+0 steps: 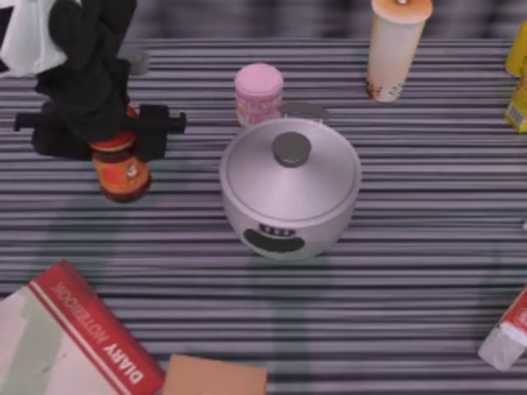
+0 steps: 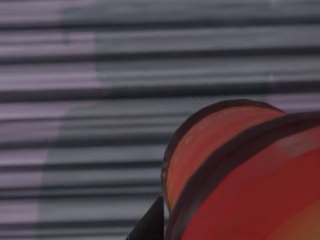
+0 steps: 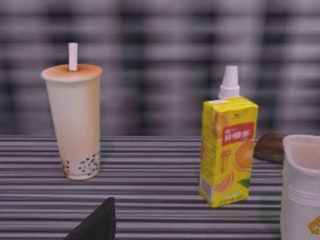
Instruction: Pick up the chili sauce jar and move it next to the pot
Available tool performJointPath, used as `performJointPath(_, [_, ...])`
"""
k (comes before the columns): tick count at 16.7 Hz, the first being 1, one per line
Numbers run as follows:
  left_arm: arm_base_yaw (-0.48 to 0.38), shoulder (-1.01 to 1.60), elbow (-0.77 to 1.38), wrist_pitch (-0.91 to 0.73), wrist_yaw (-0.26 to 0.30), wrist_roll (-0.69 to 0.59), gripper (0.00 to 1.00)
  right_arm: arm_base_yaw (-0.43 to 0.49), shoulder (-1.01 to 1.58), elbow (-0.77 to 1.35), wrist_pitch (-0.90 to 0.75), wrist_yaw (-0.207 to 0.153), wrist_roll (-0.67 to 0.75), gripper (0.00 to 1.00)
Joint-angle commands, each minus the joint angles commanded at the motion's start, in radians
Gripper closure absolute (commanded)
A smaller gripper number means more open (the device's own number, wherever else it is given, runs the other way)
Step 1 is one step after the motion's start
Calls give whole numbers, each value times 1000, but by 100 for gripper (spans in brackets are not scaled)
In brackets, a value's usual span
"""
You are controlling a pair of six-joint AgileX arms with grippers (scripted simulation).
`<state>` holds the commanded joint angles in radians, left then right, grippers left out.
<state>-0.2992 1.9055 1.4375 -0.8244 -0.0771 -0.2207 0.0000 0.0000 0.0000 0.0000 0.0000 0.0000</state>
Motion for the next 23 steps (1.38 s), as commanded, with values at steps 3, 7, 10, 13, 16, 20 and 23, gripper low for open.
performJointPath(3, [-36, -21, -46, 37, -31, -84, 100, 0, 0, 0, 0, 0, 0, 0])
performJointPath(7, [-39, -22, -49, 40, -34, -90, 100, 0, 0, 0, 0, 0, 0, 0])
performJointPath(10, [-32, -10, -52, 53, -32, -88, 100, 0, 0, 0, 0, 0, 0, 0])
performJointPath(13, [-30, 28, -80, 122, -30, -84, 100, 0, 0, 0, 0, 0, 0, 0])
performJointPath(16, [-28, 68, -108, 190, -29, -78, 100, 0, 0, 0, 0, 0, 0, 0])
performJointPath(20, [-27, 77, -115, 206, -29, -77, 100, 0, 0, 0, 0, 0, 0, 0])
performJointPath(23, [-27, 77, -115, 206, -29, -77, 85, 0, 0, 0, 0, 0, 0, 0])
